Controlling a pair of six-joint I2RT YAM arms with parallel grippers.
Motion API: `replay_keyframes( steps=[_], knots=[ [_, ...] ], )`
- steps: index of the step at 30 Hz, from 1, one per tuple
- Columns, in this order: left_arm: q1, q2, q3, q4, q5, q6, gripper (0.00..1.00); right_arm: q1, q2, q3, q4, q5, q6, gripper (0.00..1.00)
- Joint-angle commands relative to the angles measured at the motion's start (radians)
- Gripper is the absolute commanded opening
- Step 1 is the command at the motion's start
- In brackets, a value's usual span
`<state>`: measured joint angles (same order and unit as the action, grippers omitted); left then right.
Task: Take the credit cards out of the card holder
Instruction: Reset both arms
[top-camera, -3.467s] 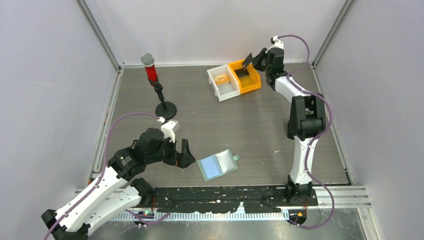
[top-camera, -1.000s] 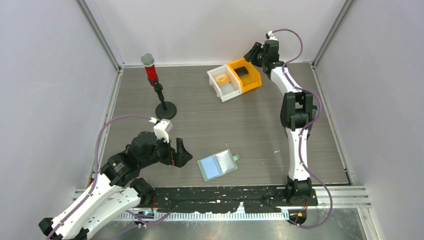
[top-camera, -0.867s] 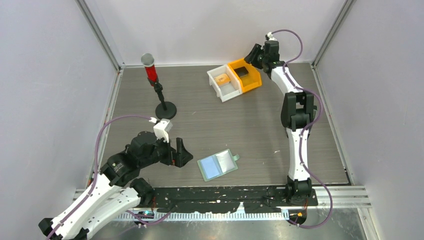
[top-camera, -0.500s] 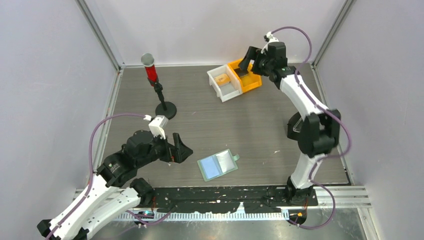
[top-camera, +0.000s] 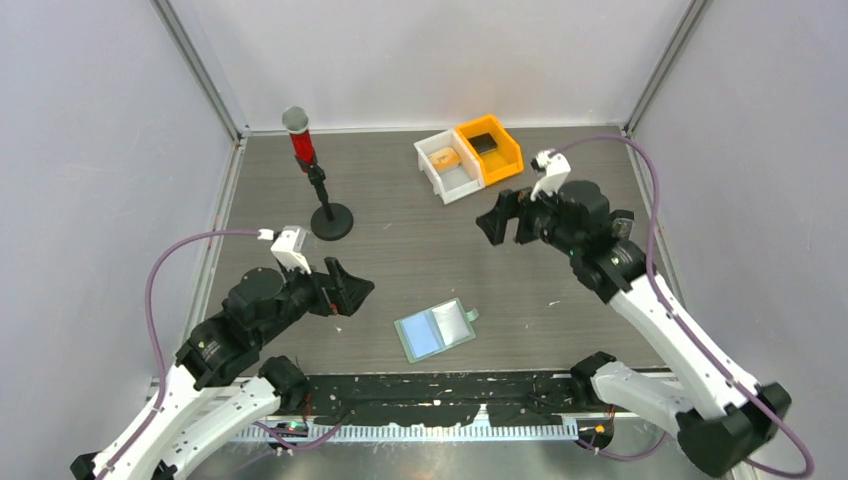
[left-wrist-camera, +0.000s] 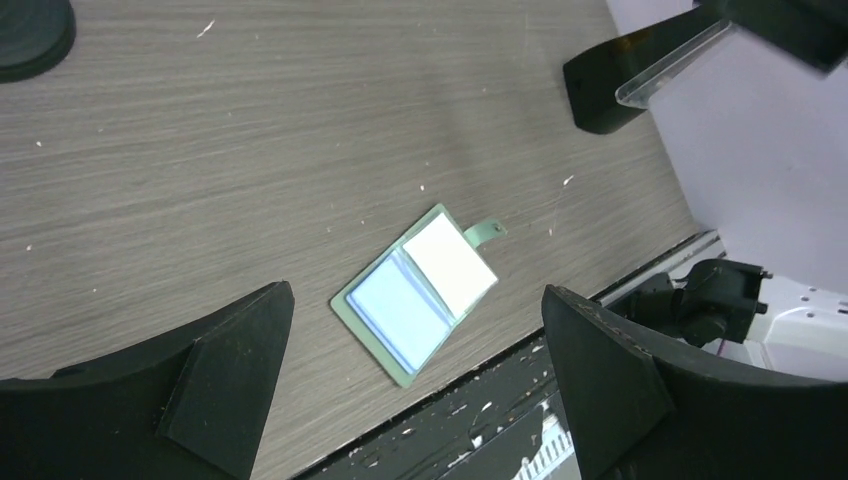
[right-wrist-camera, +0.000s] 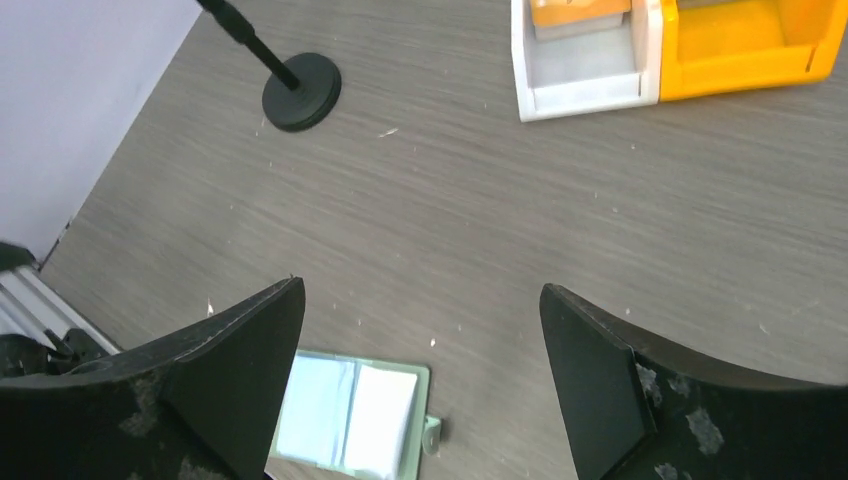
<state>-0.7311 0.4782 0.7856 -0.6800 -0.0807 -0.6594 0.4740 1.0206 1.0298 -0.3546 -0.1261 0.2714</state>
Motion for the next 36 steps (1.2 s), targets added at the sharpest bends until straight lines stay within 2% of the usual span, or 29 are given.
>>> replay_keyframes(
  steps=[1, 8, 16, 23, 36],
  knots=[
    [0.001, -0.059, -0.039, 0.112, -0.051, -0.008, 0.99, 0.015, -0.175, -0.122, -0.016, 0.039, -0.005, 0.95],
    [0.001, -0.167, -0.156, 0.15, -0.104, -0.012, 0.99, 0.017, -0.44, -0.319, -0.021, -0.002, 0.064, 0.95],
    [0.001, -0.277, -0.236, 0.17, -0.141, -0.036, 0.99, 0.017, -0.597, -0.367, -0.075, -0.017, 0.116, 0.96],
    [0.001, -0.299, -0.233, 0.16, -0.148, -0.048, 0.99, 0.017, -0.649, -0.387, -0.095, -0.023, 0.141, 0.95],
    [0.001, -0.265, -0.227, 0.164, -0.144, -0.057, 0.99, 0.017, -0.646, -0.379, -0.105, 0.001, 0.134, 0.95]
  ],
)
